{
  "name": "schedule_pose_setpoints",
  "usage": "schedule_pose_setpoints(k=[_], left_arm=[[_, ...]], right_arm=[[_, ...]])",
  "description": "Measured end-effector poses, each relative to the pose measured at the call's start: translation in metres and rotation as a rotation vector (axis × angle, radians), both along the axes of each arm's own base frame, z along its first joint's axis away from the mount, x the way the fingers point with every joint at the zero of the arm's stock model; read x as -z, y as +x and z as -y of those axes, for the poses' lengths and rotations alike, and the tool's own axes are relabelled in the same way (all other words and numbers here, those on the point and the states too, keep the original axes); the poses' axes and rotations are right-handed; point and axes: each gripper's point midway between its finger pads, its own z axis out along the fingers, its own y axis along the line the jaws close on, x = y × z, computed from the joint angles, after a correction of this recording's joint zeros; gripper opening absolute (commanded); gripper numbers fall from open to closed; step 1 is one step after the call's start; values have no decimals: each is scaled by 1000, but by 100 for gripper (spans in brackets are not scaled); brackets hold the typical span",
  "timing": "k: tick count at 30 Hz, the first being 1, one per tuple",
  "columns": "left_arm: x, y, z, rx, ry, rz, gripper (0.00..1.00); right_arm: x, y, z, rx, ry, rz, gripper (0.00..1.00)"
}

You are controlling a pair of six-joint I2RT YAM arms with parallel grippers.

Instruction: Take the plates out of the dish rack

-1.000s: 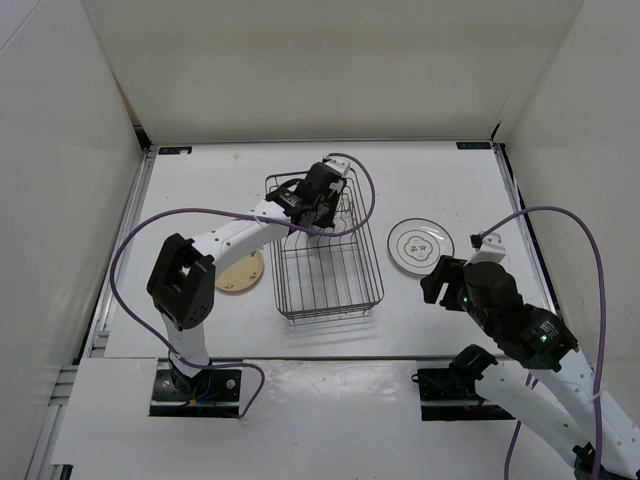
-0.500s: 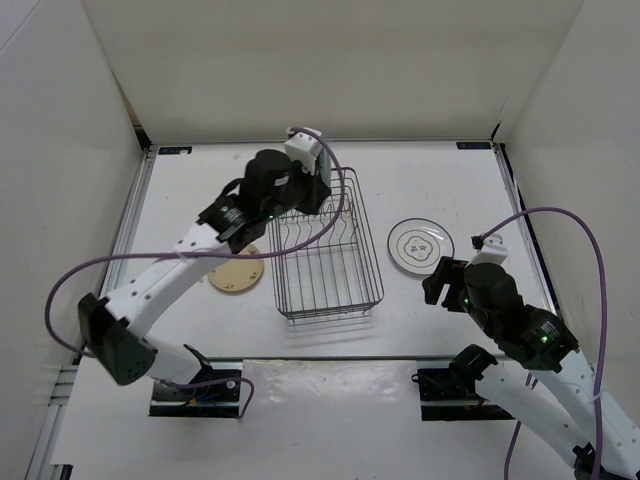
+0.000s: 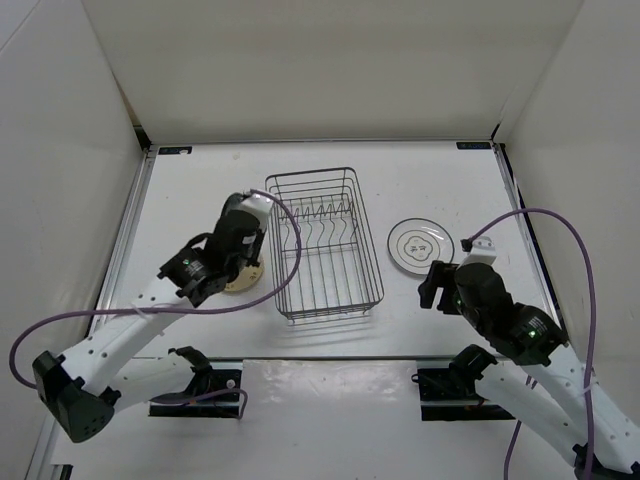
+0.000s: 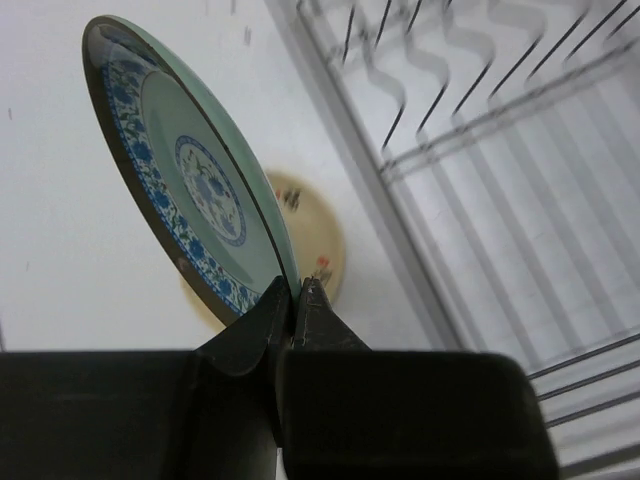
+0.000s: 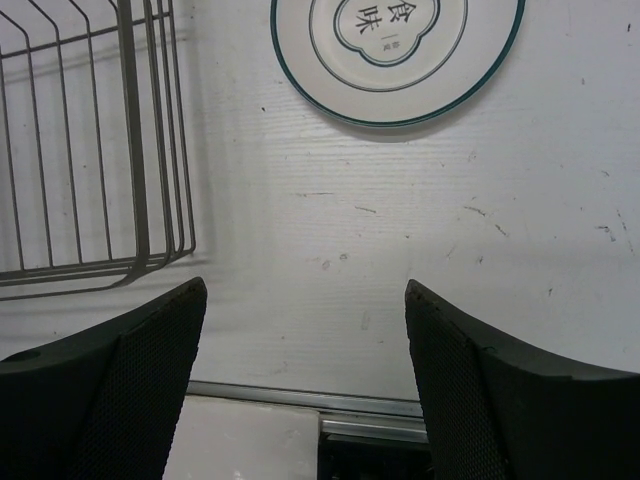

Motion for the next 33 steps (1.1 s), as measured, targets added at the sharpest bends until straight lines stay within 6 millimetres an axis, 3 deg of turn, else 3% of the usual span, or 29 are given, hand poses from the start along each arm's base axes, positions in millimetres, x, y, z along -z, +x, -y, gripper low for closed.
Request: schedule_pose_setpoints(k=[3,5,14,17,24,25,28,33], left_arm=[[63,-11,-22,-57,128,-119,0],[85,-14,-30,-88,181,-163,0],[145,-3,-45,-214,313,-244,0],[158,-2,-45,-237,328,-273,5],[163,-1,-43,-278,314,-291,53],[161,0,-41,-280,302,-291,67],[155,3,-36,-282,276,-285,88],[131,3,-30,-275,241,-266,99]], right_arm=[[8,0,-4,-13,-11,-31,83],[11,-1,-5,-22,-13,-46,83],[9,-4,-8,-41,4,-42,84],[9,-6,-6,-43,3,-37,84],[11,-9,0,-42,-20,-41,87],[11,-9,0,-41,-20,-40,87],[11,-9,1,-38,-23,-39,90],[12,-8,2,-34,-34,-42,90]])
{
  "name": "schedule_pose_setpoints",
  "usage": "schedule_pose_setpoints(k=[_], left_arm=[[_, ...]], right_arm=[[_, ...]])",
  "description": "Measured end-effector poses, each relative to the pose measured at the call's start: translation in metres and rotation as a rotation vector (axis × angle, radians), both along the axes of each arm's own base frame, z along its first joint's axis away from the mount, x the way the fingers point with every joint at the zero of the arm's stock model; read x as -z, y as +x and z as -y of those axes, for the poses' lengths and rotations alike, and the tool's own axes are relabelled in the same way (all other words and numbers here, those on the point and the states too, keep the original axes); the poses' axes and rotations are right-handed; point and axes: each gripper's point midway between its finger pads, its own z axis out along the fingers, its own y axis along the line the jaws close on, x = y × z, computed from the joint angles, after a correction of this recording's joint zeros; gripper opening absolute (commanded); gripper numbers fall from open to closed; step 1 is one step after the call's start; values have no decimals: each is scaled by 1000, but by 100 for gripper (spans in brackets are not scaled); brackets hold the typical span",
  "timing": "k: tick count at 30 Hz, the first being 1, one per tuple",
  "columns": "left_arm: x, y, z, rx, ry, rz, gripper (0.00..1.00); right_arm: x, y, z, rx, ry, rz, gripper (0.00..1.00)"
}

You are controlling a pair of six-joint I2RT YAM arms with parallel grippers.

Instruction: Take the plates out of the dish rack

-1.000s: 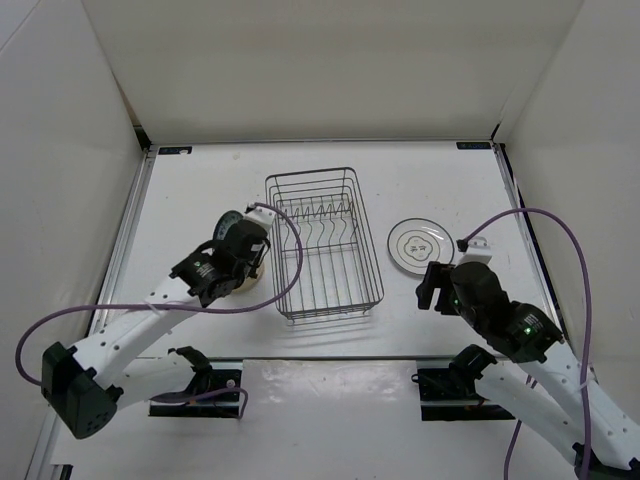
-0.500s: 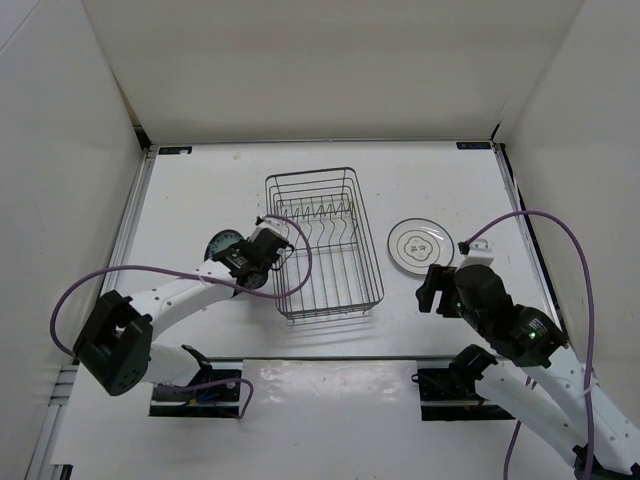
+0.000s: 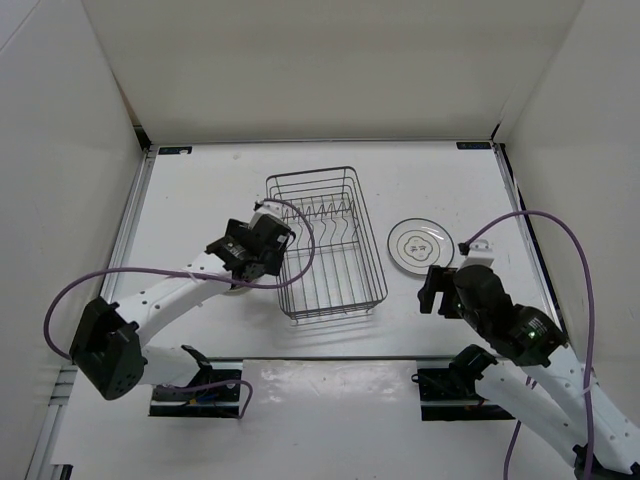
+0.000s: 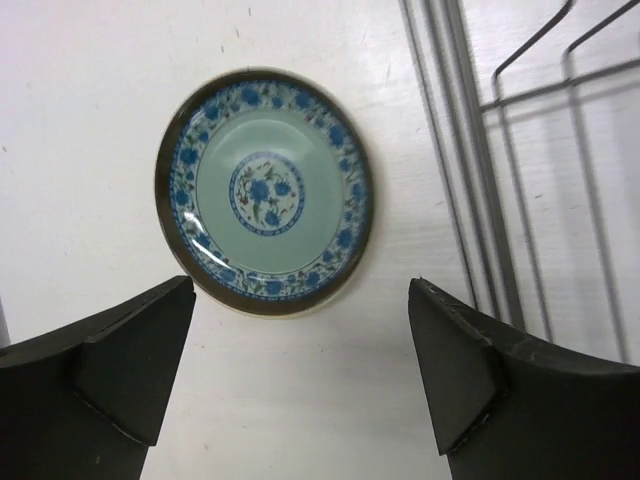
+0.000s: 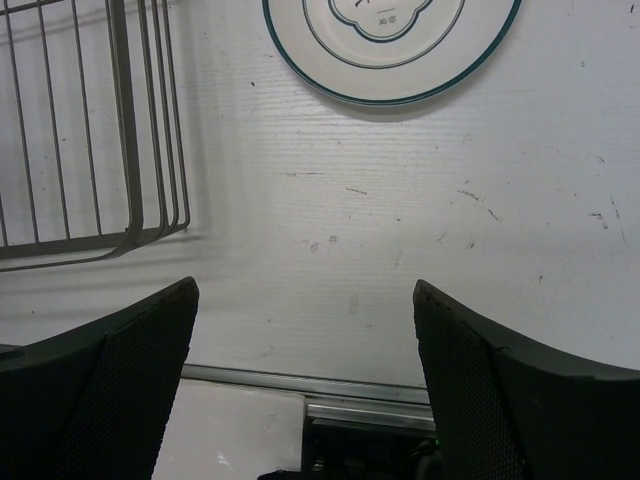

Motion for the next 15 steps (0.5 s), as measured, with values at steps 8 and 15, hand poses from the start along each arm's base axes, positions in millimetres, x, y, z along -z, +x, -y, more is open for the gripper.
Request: schedule_pose_setpoints(k=[8,15], left_arm=[[-102,0,2,64,-120,165,99],[-132,-40,-30,114,-232,281,99]], right_arm=[[-5,2,2,-31,-85,-38,90],[-39,7,4,-110,-189,-36,90]])
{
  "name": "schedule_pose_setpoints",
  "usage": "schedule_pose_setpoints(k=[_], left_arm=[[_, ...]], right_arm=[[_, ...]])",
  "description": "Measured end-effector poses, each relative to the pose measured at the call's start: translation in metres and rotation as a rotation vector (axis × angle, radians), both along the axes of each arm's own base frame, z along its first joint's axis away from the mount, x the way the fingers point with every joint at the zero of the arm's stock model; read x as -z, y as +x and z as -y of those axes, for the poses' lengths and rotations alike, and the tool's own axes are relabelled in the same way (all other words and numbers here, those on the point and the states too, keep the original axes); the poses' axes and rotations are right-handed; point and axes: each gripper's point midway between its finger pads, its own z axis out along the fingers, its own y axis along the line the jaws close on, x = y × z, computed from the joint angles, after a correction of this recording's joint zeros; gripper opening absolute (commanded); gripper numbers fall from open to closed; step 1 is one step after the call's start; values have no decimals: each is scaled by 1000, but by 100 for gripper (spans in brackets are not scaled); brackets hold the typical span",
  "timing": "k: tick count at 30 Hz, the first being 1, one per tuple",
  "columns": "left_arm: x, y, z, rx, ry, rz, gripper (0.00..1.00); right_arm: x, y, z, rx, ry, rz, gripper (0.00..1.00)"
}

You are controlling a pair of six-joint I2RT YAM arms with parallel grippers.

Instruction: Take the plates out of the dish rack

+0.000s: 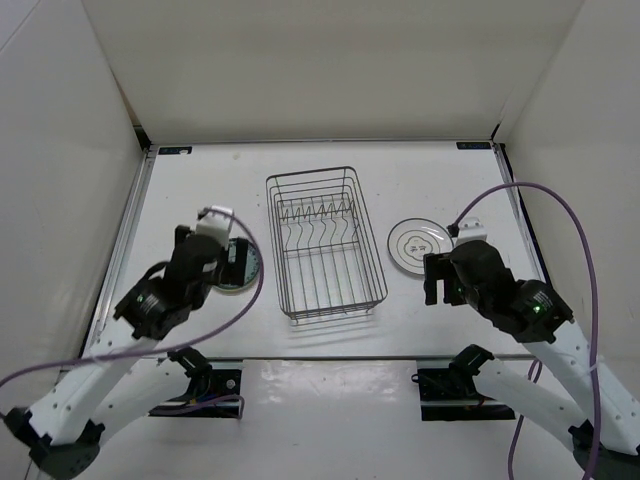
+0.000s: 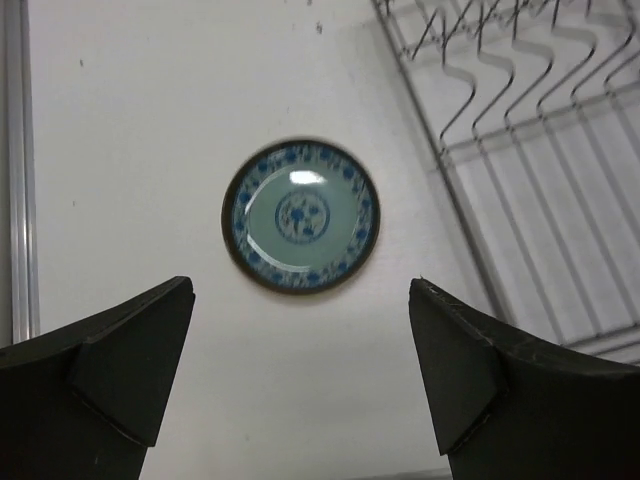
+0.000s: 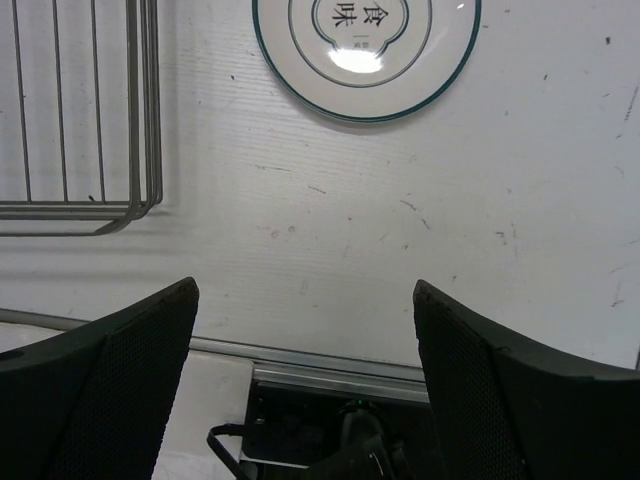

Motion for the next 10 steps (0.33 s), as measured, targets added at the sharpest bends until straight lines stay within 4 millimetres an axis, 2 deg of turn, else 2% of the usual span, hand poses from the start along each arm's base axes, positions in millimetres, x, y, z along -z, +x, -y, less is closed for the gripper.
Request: schedule_pose_setpoints(k=[6,9,10], left_arm=[[84,-47,-44,-16,69,-60,99],[114,-62,-62,-54,83,-60,99],[118,-64,-64,-61,77,-54,99]], right_arm=[[-15,-5,14,-19,-61,22,90],[-18,-10,25,-8,-75,49,90],[-20,-11,28,-1,-75,63,90]])
